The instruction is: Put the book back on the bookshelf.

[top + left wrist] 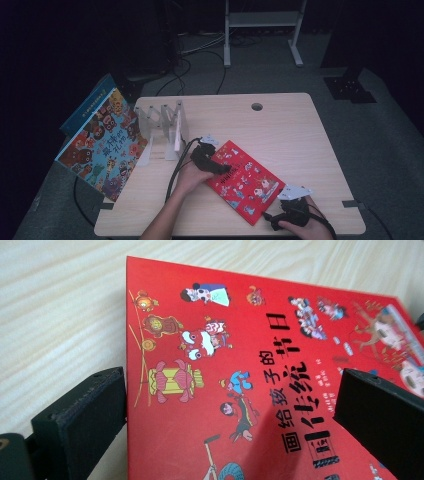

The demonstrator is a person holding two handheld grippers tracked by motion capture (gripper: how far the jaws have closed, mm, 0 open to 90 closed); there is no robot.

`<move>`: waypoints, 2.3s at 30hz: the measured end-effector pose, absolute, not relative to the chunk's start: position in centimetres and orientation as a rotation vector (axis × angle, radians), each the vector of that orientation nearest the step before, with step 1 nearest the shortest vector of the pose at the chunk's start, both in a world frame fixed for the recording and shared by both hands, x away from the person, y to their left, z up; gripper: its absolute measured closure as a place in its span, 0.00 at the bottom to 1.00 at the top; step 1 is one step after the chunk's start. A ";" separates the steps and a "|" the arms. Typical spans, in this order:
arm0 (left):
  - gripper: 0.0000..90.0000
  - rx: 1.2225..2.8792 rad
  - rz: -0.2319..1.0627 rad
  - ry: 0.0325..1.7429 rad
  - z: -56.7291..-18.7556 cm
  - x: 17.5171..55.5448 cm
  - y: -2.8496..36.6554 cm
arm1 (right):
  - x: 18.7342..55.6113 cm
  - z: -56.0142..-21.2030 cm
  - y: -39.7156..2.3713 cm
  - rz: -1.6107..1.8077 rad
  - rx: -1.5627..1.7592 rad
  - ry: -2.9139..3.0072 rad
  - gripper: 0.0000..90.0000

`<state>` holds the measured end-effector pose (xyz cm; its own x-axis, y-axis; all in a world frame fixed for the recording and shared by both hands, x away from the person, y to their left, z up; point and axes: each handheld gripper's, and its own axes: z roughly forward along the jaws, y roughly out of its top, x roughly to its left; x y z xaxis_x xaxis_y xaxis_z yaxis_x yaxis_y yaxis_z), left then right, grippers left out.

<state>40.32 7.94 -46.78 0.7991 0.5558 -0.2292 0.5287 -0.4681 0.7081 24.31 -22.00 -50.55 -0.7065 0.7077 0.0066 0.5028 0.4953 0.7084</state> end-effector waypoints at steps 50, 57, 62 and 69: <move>0.60 2.062 -0.002 0.495 -37.3 36.2 8.2 | 25.7 -50.5 -20.7 1.026 1.028 2.449 0.00; 0.70 2.075 -0.019 0.512 -36.9 36.6 8.3 | 25.7 -50.5 -20.7 1.030 1.030 2.449 0.02; 0.73 2.102 -0.011 0.495 -35.6 36.9 8.1 | 25.8 -50.3 -21.8 1.067 1.015 2.424 0.18; 0.77 2.160 -0.015 0.455 -33.9 37.2 8.0 | 26.4 -49.8 -23.0 1.080 1.043 2.400 0.22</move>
<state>37.23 8.01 -33.86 0.9323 0.3159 -0.1765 0.3271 -0.5272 0.7843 26.35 -22.95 -49.80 -0.6870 0.7265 0.0151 0.4932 0.4508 0.7440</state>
